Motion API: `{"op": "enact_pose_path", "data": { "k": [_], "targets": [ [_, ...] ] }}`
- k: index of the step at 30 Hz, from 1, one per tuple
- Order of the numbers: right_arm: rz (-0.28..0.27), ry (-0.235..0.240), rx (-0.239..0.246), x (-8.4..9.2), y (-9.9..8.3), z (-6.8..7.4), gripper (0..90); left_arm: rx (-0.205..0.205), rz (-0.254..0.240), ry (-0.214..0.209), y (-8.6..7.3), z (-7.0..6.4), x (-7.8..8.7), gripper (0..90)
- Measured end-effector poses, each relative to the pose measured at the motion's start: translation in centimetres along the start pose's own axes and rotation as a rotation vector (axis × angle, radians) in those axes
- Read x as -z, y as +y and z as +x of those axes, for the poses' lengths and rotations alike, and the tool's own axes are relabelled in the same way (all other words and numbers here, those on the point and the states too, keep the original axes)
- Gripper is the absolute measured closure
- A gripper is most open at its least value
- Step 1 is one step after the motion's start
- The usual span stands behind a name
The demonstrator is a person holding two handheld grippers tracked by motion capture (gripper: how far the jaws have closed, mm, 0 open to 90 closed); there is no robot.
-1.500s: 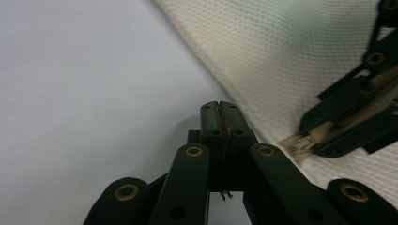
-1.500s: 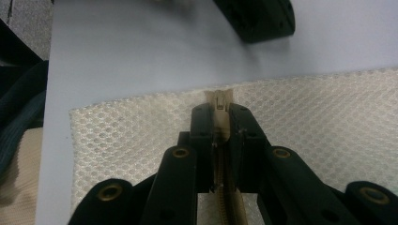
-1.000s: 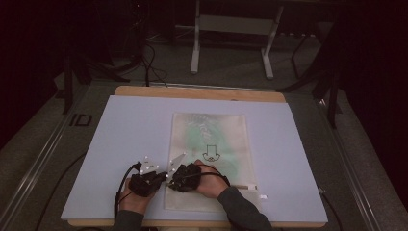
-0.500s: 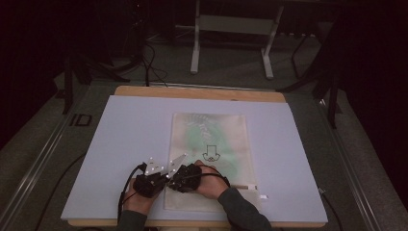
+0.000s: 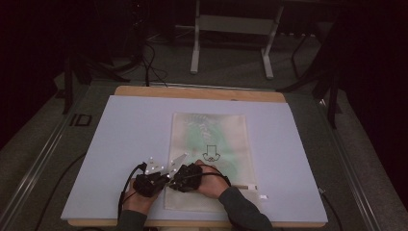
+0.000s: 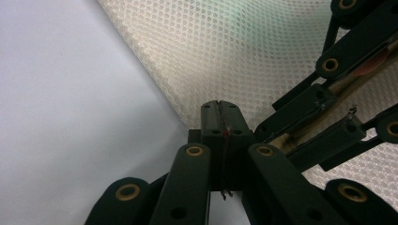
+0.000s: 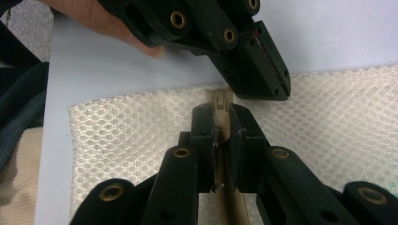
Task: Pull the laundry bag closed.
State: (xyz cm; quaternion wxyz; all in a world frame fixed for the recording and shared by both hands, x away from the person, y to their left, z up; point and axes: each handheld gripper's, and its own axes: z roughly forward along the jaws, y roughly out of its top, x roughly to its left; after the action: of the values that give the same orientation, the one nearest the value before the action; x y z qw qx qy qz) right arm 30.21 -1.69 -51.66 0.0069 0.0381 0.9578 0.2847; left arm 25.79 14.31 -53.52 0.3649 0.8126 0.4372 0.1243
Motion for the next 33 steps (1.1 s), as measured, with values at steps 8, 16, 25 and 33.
{"op": "enact_pose_path", "data": {
  "k": [8,16,25,33],
  "targets": [
    [-0.009,-0.004,-0.007,0.18,-0.32,0.06,82.3,-0.006,0.002,0.006,0.02,-0.08,-0.01,89.6],
    [0.011,-0.016,0.014,0.31,-0.06,0.10,82.4,-0.008,0.006,0.009,0.08,-0.12,-0.03,89.7],
    [0.026,-0.026,0.017,0.61,-0.44,0.23,82.3,-0.004,0.006,0.007,0.06,-0.11,-0.02,89.7],
    [0.023,-0.035,0.027,0.78,-0.75,0.37,82.3,-0.002,0.004,0.001,0.06,0.00,-0.02,89.6]
  ]
}}
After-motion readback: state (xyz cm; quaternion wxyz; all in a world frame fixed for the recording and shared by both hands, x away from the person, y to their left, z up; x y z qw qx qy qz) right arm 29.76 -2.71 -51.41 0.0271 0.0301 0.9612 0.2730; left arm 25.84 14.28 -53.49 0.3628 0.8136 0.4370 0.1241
